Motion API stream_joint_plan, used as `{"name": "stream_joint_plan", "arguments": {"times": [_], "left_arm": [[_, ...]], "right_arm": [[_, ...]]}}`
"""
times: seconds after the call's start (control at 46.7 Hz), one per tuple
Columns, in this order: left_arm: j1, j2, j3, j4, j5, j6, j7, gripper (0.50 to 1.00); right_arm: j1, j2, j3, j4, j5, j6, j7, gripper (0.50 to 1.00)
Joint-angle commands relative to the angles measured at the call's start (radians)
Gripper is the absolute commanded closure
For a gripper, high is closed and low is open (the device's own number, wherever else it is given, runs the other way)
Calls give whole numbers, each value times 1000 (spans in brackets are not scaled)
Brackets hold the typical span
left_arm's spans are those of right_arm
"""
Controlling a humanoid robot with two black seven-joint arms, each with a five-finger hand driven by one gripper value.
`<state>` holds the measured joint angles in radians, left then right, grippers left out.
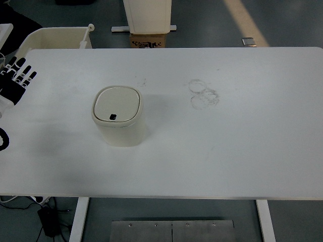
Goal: Open trash can
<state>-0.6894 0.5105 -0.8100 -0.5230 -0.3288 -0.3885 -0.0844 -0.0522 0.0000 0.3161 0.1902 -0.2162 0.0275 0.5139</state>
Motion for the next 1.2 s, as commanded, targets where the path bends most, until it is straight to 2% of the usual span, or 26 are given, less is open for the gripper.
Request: {"name": "stream_joint_plan", "arguments": {"times": [0.0, 1.177], "left_arm": [[2, -4, 0, 1, 0, -1, 0, 500], [7, -43, 2, 0, 2, 10, -1, 500]], "right_arm": [[0, 0, 0, 0, 0, 0, 0, 509], [3, 0, 0, 0, -2, 0, 0, 509]]}}
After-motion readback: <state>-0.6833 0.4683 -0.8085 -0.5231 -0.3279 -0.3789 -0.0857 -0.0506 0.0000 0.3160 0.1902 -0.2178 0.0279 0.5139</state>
